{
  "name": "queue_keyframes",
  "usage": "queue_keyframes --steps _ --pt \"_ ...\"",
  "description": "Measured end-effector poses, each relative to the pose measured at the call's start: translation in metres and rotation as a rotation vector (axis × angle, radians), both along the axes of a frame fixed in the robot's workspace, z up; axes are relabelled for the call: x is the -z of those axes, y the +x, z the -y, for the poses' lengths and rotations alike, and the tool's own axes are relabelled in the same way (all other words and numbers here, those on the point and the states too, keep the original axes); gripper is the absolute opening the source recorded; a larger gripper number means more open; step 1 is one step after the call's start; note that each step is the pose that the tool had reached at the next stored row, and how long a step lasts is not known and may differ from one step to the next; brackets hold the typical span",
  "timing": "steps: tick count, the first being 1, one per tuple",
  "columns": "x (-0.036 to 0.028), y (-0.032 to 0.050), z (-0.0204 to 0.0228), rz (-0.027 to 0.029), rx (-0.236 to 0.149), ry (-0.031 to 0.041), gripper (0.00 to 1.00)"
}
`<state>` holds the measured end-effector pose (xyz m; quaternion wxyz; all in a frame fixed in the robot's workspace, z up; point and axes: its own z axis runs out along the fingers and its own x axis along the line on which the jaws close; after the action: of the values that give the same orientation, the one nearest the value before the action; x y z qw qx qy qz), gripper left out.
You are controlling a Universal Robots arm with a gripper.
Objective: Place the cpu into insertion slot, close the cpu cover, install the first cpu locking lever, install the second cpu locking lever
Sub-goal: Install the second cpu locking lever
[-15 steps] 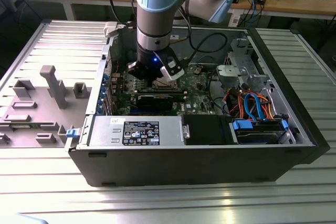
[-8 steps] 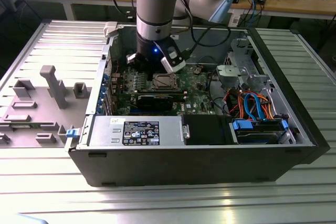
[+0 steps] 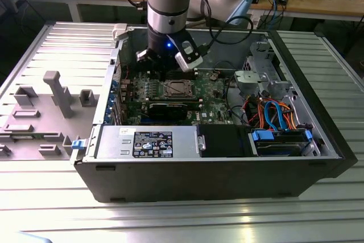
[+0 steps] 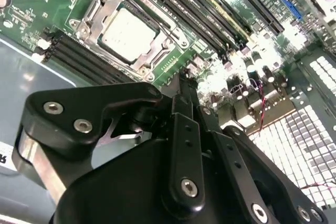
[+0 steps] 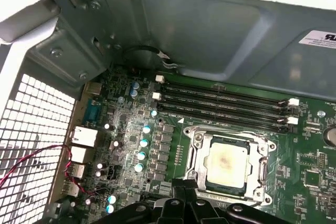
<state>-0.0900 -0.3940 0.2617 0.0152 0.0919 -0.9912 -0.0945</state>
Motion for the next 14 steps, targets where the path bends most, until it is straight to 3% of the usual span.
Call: queue_keyframes --steps 4,8,12,14 --pt "-0.0001 0.0021 0.001 -0.0003 0.002 -0.0003 0.11" --pt "0.0002 0.0125 0.0043 -0.0008 0.003 -0.0004 0.11" --pt "0.001 0.0142 0.0185 -0.0014 0.003 -0.0016 0.11" --pt "0.006 0.0142 0.021 -0.0019 0.003 -0.0017 0.11"
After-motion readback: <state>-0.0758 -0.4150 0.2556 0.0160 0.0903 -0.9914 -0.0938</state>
